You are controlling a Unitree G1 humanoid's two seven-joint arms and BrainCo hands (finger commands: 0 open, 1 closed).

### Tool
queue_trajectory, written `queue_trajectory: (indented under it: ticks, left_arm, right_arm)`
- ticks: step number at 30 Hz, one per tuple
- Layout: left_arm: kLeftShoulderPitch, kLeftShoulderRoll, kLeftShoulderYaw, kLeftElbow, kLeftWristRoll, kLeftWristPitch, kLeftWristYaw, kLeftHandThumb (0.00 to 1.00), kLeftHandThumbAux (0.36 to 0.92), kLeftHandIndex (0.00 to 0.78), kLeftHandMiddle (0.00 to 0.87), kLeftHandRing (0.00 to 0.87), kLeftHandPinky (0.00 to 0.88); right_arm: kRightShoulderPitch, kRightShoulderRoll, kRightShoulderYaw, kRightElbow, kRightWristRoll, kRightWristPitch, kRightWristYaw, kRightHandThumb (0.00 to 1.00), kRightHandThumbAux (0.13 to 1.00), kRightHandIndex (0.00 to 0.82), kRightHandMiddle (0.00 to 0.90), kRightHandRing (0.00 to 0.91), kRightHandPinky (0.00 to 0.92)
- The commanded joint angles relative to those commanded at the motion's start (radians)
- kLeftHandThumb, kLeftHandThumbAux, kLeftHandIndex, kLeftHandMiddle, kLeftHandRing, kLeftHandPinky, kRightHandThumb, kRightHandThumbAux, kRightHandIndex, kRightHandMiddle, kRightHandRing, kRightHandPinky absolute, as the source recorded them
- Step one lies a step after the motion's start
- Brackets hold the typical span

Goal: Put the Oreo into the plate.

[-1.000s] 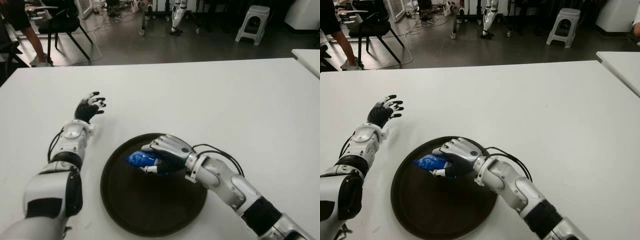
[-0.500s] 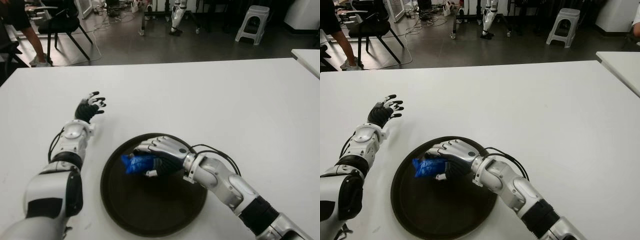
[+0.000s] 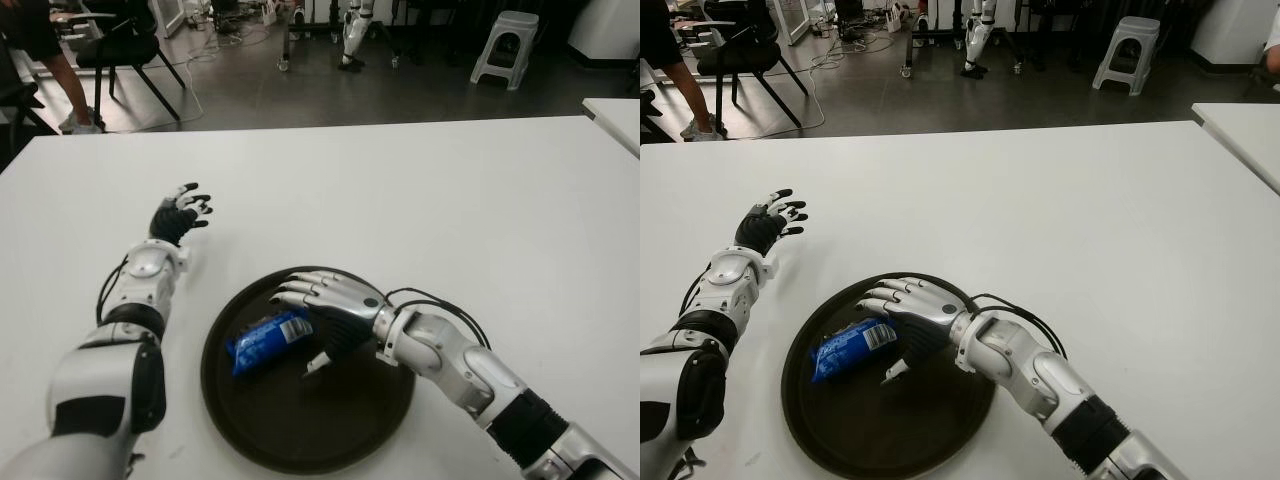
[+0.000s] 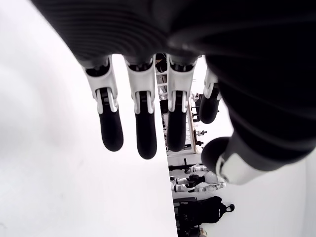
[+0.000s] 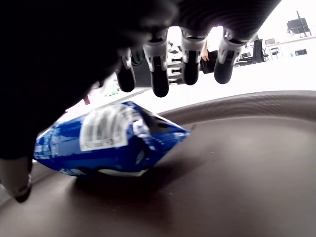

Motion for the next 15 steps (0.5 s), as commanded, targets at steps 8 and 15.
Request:
queue_trajectory:
  ticks: [8, 15]
  left_arm:
    - [0.000, 0.001, -0.003, 0.000, 0.004, 0.001, 0.005, 0.027, 0.647, 0.163, 0.263, 0.269, 0.287]
    - [-0.001, 0.003, -0.008, 0.002, 0.010, 0.004, 0.010, 0.014, 0.660, 0.155, 0.253, 0.262, 0.287]
  right_arm:
    - [-0.004, 0.003, -0.004, 0.006, -0.012, 0.018, -0.003, 0.000, 0.488, 0.000, 0.000, 0.000, 0.000]
    - [-0.005, 0.011, -0.012, 0.020, -0.022, 0.034, -0.029, 0.000, 0.500, 0.000, 0.000, 0.000, 0.000]
